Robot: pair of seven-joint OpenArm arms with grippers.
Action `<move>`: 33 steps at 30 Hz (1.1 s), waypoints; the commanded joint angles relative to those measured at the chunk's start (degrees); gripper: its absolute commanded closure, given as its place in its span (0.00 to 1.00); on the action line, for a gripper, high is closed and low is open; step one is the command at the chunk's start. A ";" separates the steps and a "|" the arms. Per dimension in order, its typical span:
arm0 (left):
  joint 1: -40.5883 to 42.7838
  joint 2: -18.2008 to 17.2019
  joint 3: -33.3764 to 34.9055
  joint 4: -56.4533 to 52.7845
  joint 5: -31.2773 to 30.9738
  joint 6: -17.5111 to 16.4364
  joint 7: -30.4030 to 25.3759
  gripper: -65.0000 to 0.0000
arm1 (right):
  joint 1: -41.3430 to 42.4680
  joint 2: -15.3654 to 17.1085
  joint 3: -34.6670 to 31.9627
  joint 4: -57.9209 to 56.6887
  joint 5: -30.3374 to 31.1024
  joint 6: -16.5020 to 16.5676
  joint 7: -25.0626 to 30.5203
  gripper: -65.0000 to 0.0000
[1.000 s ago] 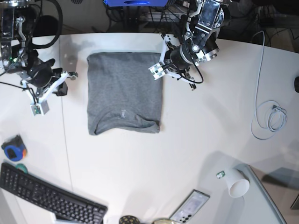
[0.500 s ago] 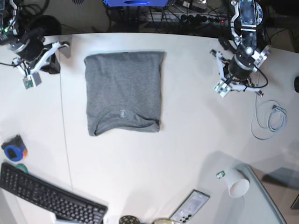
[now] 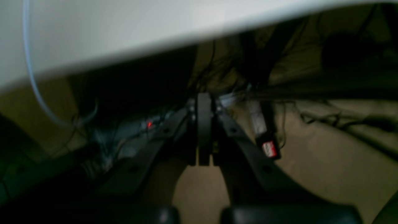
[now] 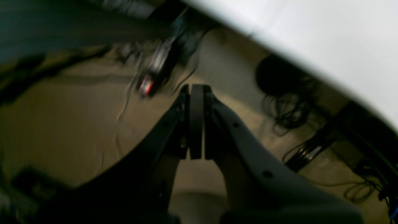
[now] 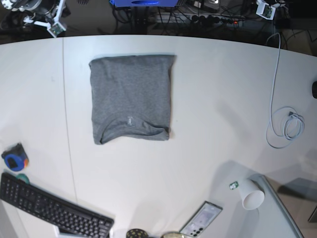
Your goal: Layout the t-shirt on the table in an organized manner, then fold the t-shirt properly
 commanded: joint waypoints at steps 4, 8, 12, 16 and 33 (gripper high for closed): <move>-1.93 1.17 0.67 -13.87 6.96 0.10 -9.70 1.00 | 0.23 -1.04 -7.83 -2.50 0.98 0.03 -2.68 1.00; -9.13 -1.46 8.14 -34.26 13.55 0.37 -17.35 1.00 | 4.36 -5.96 -12.32 -13.58 0.89 -0.58 -2.68 1.00; -20.65 -5.07 16.49 -58.09 15.49 0.54 -25.00 1.00 | 11.84 -12.02 -13.11 -31.95 0.71 -2.52 -2.06 1.00; -33.13 -5.68 21.15 -80.41 16.02 0.54 -32.47 1.00 | 21.33 -16.60 -13.11 -57.80 0.71 -3.04 9.28 1.00; -48.34 -2.43 48.76 -89.03 16.10 18.65 -29.74 1.00 | 34.69 -17.83 -13.02 -94.63 0.71 -15.61 56.58 1.00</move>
